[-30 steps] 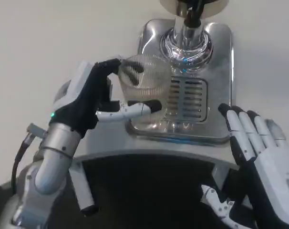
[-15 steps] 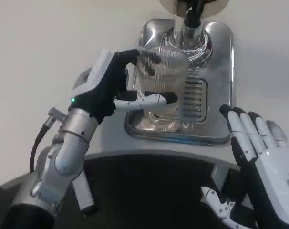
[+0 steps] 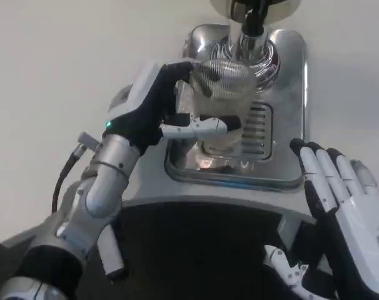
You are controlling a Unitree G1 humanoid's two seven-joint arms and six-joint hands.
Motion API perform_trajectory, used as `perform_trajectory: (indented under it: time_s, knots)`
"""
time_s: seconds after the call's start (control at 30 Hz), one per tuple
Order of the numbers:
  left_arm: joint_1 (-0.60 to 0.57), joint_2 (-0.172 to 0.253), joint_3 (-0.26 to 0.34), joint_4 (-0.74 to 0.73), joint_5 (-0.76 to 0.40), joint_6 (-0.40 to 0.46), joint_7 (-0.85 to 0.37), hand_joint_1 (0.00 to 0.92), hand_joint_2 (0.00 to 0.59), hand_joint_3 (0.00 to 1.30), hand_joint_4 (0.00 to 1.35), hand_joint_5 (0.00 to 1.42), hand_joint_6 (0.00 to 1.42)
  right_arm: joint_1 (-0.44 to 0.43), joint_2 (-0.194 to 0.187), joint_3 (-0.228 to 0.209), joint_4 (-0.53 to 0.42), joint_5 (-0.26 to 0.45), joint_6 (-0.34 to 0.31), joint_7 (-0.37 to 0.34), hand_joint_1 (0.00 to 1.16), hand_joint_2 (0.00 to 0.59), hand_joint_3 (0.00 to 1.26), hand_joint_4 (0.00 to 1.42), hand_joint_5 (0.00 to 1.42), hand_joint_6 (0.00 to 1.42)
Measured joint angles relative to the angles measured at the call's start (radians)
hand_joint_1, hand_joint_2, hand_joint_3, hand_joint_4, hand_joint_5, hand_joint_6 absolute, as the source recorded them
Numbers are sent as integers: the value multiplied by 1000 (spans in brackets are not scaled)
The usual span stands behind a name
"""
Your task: Grasp the cup under the faucet to collect the drink, then remove the cup.
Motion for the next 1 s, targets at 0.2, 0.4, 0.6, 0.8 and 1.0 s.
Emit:
perform_trajectory:
  time_s: [0.2,0.4,0.6,0.8,1.0]
  knots:
    - [-28,0,-30,46,1,-32,11,590,120,926,917,1229,1424,1,0,8,0,-1,3,0,449,452,0,0,0,0]
    - [-36,-1,-34,75,-7,-71,-14,384,110,569,596,1011,1237,0,0,8,9,-1,6,0,455,450,0,0,0,0]
    - [-36,-3,-34,83,-8,-73,-30,176,56,183,187,623,716,0,0,9,10,0,9,0,463,455,0,0,0,0]
    - [-36,-1,-35,77,-6,-73,-31,144,22,98,74,515,526,0,0,9,10,1,14,0,469,456,0,0,0,0]
    - [-36,1,-42,68,-1,-73,-31,48,0,0,0,281,270,0,0,9,11,2,15,0,474,456,0,0,0,0]
